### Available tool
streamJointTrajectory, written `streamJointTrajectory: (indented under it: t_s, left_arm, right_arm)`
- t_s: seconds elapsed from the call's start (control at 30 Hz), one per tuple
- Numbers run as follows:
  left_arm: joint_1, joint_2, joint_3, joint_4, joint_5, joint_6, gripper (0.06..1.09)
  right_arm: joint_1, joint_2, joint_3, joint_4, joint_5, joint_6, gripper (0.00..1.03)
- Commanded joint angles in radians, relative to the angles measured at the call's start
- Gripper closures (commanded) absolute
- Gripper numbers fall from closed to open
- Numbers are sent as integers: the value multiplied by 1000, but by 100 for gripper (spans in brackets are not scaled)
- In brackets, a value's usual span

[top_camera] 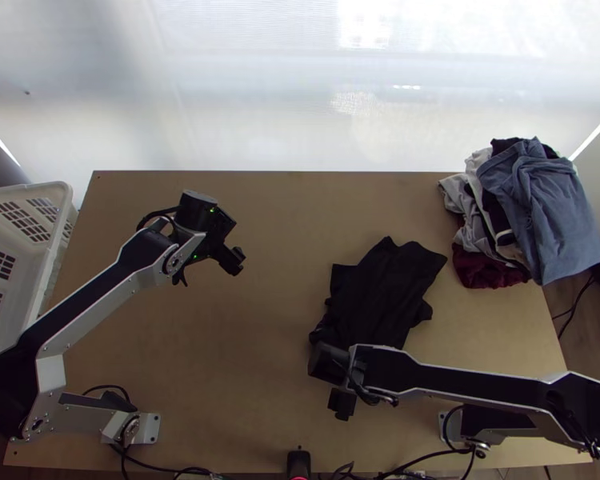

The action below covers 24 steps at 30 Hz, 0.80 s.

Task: Fold the t-shirt

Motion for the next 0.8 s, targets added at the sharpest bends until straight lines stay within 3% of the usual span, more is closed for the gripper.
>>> streamJointTrajectory:
  t_s: [0.0,0.3,0.77]
  left_arm:
    - [-8,-3,-1,3,-4,-1,11]
    - [-9,0,2,8,-6,5,11]
    - [9,-25,-3,8,-14,23,11]
  right_arm:
    - [71,11,-26,44,217,-15,7]
    - [65,40,-95,124,269,-23,9]
    - [-13,103,-110,183,438,-47,13]
